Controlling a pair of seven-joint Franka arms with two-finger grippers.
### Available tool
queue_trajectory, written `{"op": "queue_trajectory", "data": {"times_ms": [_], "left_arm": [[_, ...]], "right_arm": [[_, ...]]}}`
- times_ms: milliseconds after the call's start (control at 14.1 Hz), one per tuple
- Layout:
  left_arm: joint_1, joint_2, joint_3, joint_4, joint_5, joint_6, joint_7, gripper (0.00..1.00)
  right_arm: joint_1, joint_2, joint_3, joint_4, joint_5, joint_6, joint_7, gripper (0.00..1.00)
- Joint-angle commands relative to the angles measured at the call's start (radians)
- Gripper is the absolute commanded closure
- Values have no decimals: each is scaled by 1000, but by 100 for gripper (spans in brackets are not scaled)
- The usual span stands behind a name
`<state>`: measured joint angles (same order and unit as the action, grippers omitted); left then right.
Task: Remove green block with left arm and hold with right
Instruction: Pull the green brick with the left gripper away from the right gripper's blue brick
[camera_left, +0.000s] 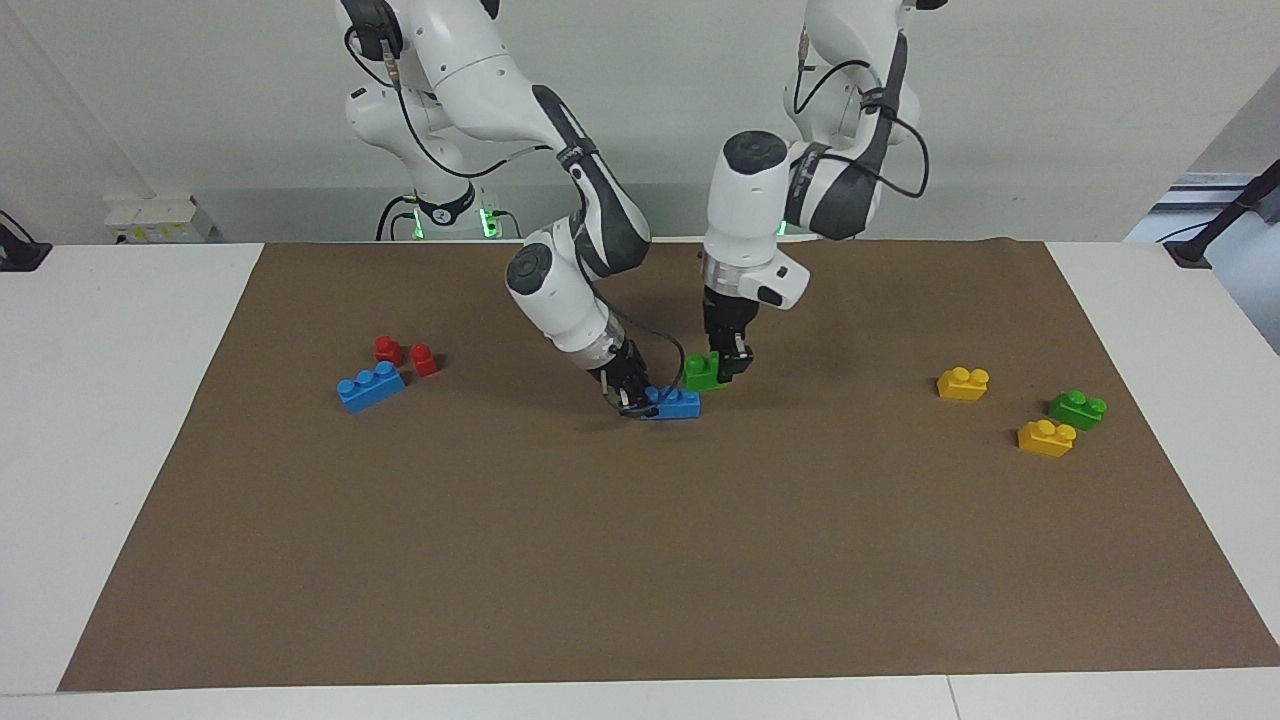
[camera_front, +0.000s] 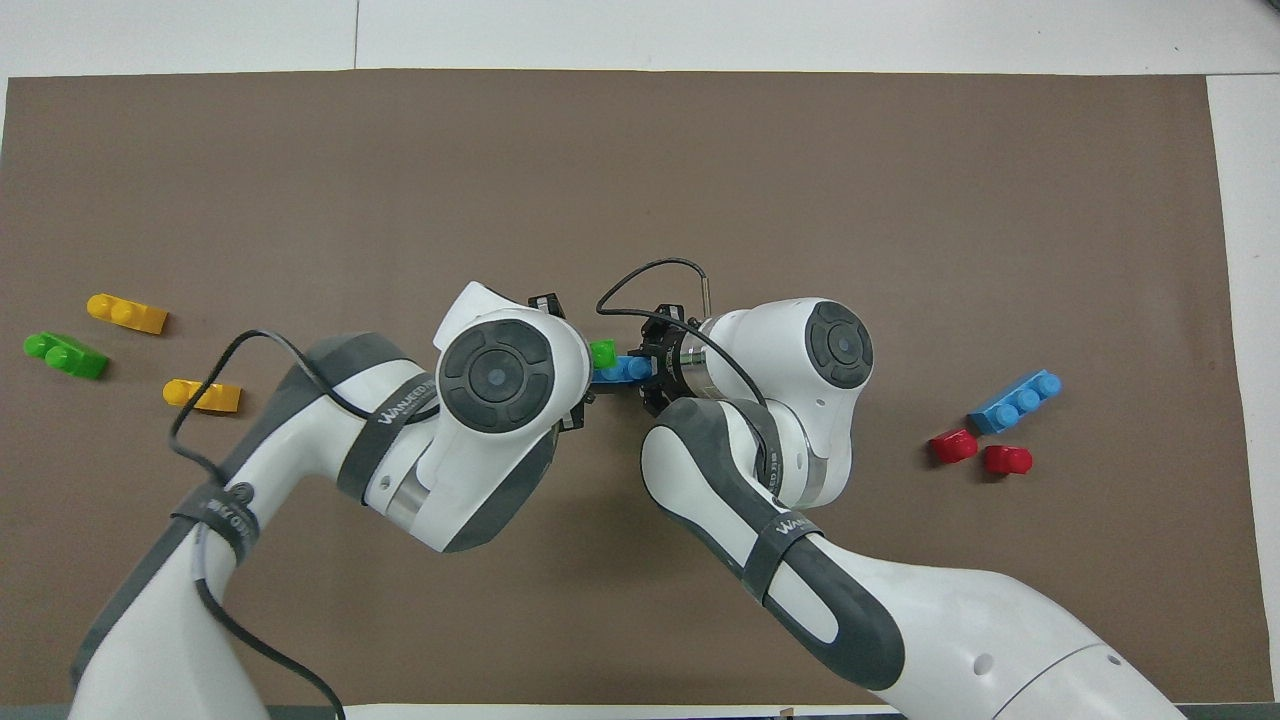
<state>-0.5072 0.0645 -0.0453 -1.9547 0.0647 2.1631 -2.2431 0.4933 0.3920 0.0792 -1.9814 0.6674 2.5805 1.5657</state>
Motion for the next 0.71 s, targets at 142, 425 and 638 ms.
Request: {"op": "queue_trajectory", "data": {"times_ms": [142, 425, 638], "left_arm": [[250, -112, 2, 16, -132, -187, 496, 100], [432, -101, 7, 42, -158, -215, 788, 100], [519, -46, 7, 59, -158, -183, 919, 100]], "right_arm": [[-149, -47, -22, 35, -76, -184, -229, 100], [-428, -74, -21, 44, -161, -330, -531, 100], [-557, -79, -22, 38, -161, -413, -575, 100]]}}
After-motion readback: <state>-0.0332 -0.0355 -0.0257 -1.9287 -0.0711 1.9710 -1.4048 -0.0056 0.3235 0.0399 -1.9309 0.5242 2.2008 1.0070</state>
